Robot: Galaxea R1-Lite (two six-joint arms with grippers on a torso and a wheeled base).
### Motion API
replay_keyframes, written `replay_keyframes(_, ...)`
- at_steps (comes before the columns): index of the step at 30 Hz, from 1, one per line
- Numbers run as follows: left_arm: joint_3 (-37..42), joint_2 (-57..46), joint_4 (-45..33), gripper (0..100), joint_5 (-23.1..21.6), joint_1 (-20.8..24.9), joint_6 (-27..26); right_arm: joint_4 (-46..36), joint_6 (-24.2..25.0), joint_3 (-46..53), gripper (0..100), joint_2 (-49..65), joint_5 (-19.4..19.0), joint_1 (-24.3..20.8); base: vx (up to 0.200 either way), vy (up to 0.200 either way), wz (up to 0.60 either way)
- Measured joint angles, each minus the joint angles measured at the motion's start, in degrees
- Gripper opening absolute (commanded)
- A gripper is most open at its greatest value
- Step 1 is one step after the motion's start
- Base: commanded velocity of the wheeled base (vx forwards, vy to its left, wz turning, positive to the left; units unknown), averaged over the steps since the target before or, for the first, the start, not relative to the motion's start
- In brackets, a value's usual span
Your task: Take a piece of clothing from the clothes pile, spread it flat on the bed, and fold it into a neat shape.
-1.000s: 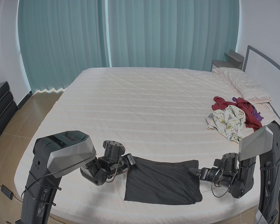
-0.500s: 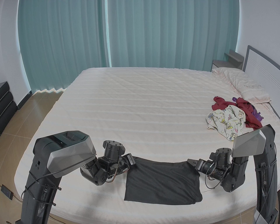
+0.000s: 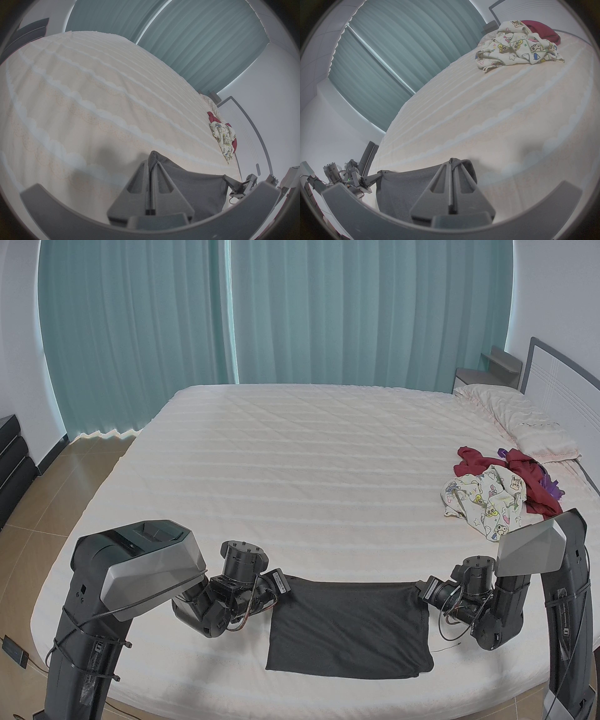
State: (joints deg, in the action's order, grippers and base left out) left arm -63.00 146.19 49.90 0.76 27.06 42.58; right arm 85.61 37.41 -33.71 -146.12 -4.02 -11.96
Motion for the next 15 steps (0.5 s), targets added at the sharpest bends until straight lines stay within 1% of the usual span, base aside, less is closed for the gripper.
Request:
replay_keyframes(8,-0.01,0.0,0.0,0,0.15,0.0,0.0,0.63,0.11,0.15,0,0.28,0.12,0.96,0.0,0.0,0.0)
replay_keyframes(9,-0.01,0.0,0.02,0,0.15,0.0,0.02,0.63,0.11,0.15,100,0.28,0.2,1.0,0.0,0.0,0.0)
replay_keyframes(15,0.0,0.0,0.0,0,0.22,0.0,0.0,0.71,0.06,0.17,100,0.15,0.41,0.99,0.0,0.0,0.0)
